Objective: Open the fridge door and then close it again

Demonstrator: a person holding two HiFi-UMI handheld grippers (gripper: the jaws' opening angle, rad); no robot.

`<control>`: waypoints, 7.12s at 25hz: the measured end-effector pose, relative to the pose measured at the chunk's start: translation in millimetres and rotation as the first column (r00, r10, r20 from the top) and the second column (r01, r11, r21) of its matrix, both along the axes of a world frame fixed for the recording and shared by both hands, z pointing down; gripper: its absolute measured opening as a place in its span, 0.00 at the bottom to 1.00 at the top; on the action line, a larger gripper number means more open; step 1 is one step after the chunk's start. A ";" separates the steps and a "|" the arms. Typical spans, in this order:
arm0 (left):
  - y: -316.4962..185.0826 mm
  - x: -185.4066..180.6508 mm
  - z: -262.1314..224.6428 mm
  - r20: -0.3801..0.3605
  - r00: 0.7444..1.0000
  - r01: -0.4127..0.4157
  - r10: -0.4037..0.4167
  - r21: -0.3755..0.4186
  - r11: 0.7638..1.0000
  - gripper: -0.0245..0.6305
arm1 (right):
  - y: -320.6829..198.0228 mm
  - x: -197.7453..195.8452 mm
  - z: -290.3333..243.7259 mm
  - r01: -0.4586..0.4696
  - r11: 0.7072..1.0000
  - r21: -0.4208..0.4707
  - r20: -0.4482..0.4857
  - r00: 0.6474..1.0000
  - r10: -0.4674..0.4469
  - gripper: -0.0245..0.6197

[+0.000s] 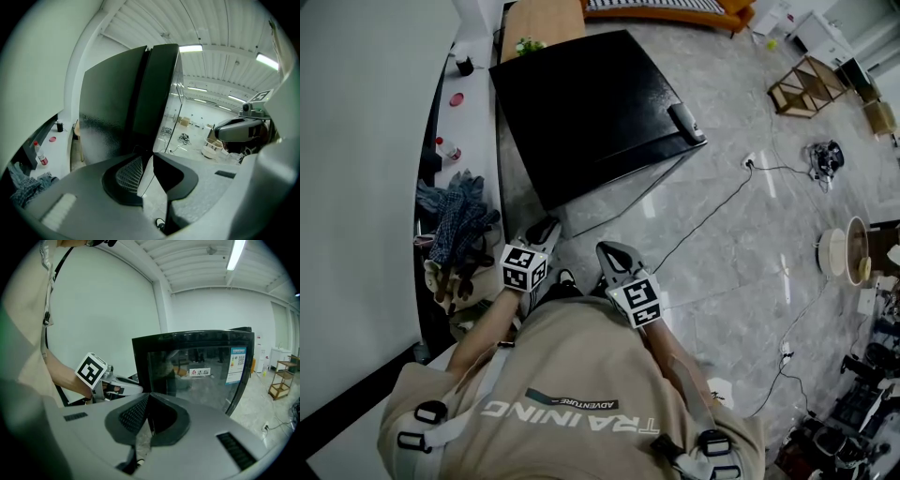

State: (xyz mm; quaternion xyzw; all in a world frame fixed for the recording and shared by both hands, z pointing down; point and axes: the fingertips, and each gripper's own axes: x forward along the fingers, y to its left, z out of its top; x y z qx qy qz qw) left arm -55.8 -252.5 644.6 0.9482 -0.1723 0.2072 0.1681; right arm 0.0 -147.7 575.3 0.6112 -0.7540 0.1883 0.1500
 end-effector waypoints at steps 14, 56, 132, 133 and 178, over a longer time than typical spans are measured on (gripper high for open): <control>0.8 2.1 1.2 0.011 1.000 0.020 -0.020 -0.013 1.000 0.13 | 14.8 -8.2 18.1 0.013 1.000 -0.010 0.068 0.998 -0.013 0.03; 95.6 1.7 3.3 0.081 0.952 0.295 -0.296 0.030 0.955 0.13 | 115.8 49.4 6.4 0.147 0.989 0.026 0.104 0.983 -0.149 0.03; 308.8 129.2 2.1 0.178 0.906 0.378 -0.385 0.070 0.923 0.12 | 284.7 140.4 16.2 0.271 0.963 -0.006 0.075 0.960 -0.270 0.03; 313.7 134.8 2.1 0.177 0.906 0.378 -0.385 0.070 0.923 0.12 | 285.9 144.3 16.0 0.276 0.961 -0.003 0.075 0.959 -0.275 0.03; 387.6 278.0 8.2 0.136 0.945 0.297 -0.299 0.036 0.954 0.08 | 363.0 270.3 6.3 0.073 0.997 -0.037 0.023 0.997 -0.072 0.03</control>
